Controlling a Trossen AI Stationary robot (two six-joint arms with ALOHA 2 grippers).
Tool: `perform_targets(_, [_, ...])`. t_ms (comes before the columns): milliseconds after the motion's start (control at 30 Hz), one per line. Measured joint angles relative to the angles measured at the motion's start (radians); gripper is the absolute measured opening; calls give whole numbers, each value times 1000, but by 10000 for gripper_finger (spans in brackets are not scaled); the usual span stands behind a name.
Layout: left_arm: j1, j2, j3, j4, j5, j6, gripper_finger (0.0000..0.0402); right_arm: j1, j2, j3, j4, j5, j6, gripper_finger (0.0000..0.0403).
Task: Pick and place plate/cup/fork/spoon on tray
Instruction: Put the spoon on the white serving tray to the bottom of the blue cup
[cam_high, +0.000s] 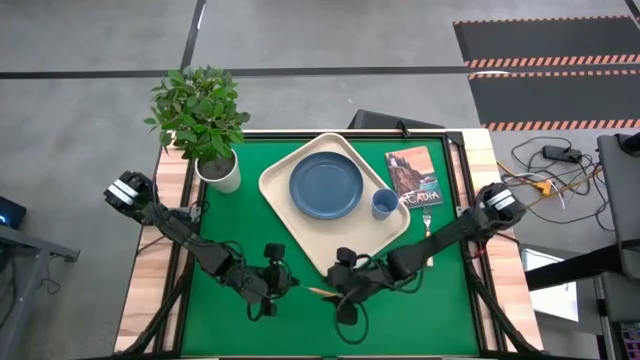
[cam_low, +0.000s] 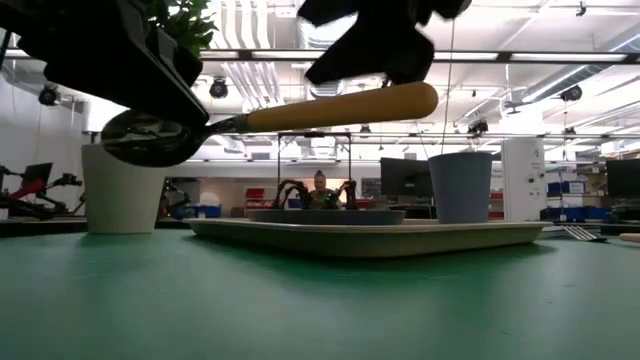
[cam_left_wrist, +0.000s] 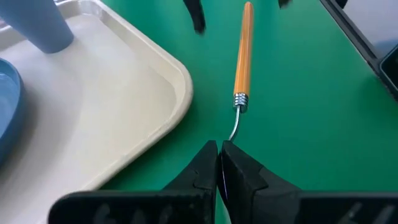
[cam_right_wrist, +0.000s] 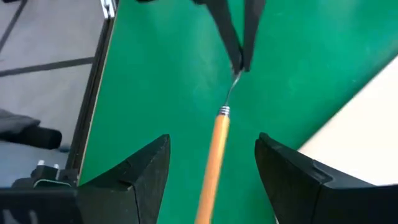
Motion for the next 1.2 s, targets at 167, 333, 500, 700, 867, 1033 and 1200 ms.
perform_targets(167, [1, 0, 0, -6, -2, 0, 0, -14, 50, 56, -48, -38, -7, 222])
perform_targets(333, [2, 0, 0, -8, -3, 1, 0, -21, 93, 103, -132, -45, -9, 221])
perform_targets(500, [2, 0, 0, -13, -12, 2, 0, -24, 121, 120, -158, -78, -9, 220])
perform_targets(700, [2, 0, 0, -15, -14, 4, 0, -25, 124, 120, -162, -78, -2, 176])
perform_targets(867, [3, 0, 0, -15, -18, 6, 0, -31, 126, 119, -162, -81, 2, 107])
perform_targets(1033, [4, 0, 0, -14, -16, 3, 0, -31, 135, 118, -166, -78, 0, 37])
perform_targets(1200, [4, 0, 0, -15, -19, -8, 0, -33, 135, 118, -168, -82, -1, 25])
